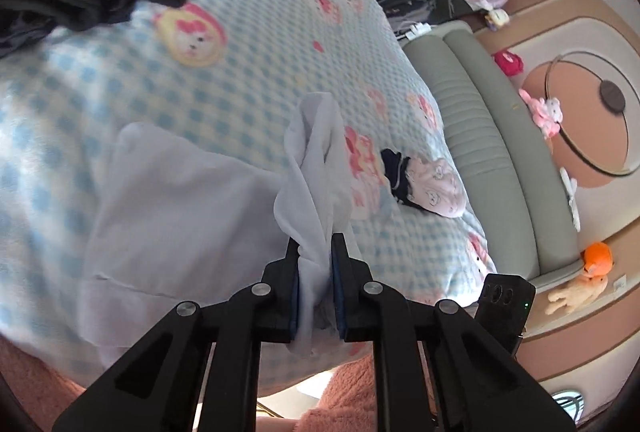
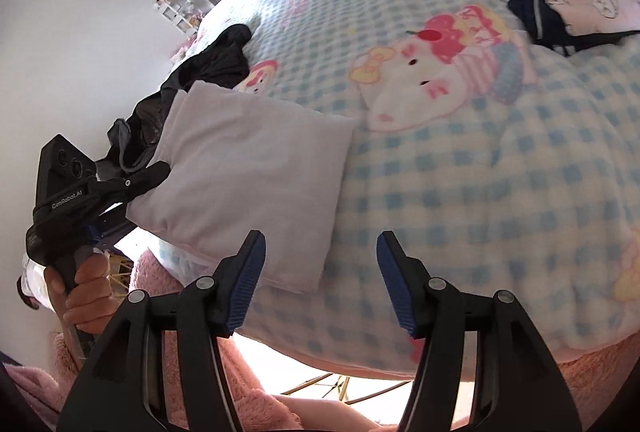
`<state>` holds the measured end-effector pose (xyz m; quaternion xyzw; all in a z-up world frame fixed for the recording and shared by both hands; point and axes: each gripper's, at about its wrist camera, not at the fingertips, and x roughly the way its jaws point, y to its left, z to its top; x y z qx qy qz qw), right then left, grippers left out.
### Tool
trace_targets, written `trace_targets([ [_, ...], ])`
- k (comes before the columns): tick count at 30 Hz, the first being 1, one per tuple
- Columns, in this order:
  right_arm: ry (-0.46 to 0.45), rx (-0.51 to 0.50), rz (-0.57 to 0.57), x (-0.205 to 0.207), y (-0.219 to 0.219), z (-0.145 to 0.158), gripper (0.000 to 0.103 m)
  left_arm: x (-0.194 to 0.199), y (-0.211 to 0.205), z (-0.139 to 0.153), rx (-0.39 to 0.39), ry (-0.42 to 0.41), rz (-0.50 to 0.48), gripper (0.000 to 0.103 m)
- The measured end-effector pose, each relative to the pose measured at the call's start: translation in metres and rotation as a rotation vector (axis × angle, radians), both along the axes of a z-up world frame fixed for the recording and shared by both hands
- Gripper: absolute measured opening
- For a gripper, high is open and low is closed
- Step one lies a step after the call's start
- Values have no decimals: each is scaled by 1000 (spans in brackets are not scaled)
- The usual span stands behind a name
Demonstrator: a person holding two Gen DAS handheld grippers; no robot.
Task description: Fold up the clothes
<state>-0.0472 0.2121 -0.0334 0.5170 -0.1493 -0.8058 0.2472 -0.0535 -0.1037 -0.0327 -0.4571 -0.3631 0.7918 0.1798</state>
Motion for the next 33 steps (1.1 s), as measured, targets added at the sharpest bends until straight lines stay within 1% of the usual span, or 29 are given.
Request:
trace_targets([
  [3,-44,40,46,-6,-29,-13,60,3,-27,-32,58,-59,32,16],
  [4,-69,52,48,-8,-35,-20,60,2,-33,-45,83,-82,34,21],
  [5,-93,63,50,-11,-40,-27,60,1,-36,-58,111,-106,31,24],
  [6,-113,74,50,-12,-44,-32,60,-1,-36,-69,131,-122,25,33],
  [7,-127,84,50,-12,-46,-37,60,-2,-33,-75,139,-126,21,38],
  [8,-137,95,50,-12,-48,-40,60,-2,-29,-78,138,-123,20,38],
  [9,-138,104,50,-12,-49,-40,60,-3,-26,-76,126,-109,17,35],
  [10,-133,112,51,-10,-50,-38,60,-4,-22,-69,91,-86,12,30],
  [11,-129,118,50,-9,-50,-37,61,-5,-18,-60,39,-58,11,20],
  [12,-125,123,48,-9,-50,-35,62,-6,-14,-51,-12,-29,9,15],
  [13,-122,124,45,-9,-49,-33,64,-7,-13,-41,-46,-2,8,13],
  [15,-113,132,49,-10,-49,-28,64,-6,-17,-23,-79,45,9,13],
  [17,-100,140,55,-10,-49,-23,64,-1,-28,-12,-108,69,22,13],
  [18,-89,141,52,-11,-48,-20,64,2,-36,-11,-114,67,34,13],
  [20,-66,141,46,-11,-47,-15,64,7,-51,-20,-122,30,63,15],
  [21,-62,138,44,-12,-46,-13,64,8,-59,-30,-117,-2,73,19],
  [22,-68,129,44,-15,-46,-15,64,8,-67,-43,-100,-47,80,38],
  [24,-89,103,47,-22,-47,-21,64,5,-76,-68,-59,-107,86,64],
  [25,-115,71,58,-26,-51,-29,64,4,-77,-77,-37,-118,83,65],
  [27,-167,8,81,-36,-58,-46,69,4,-73,-81,-12,-105,68,65],
  [28,-179,-11,84,-38,-59,-50,69,3,-69,-82,-20,-101,60,65],
  [30,-155,-11,66,-33,-50,-44,70,2,-60,-82,-68,-101,46,64],
  [31,-143,-10,57,-30,-45,-41,61,2,-56,-82,-85,-105,45,53],
  [32,-131,-10,47,-28,-40,-38,49,3,-53,-79,-90,-100,40,48],
  [33,-119,-10,38,-26,-36,-35,45,5,-50,-74,-81,-82,30,39],
])
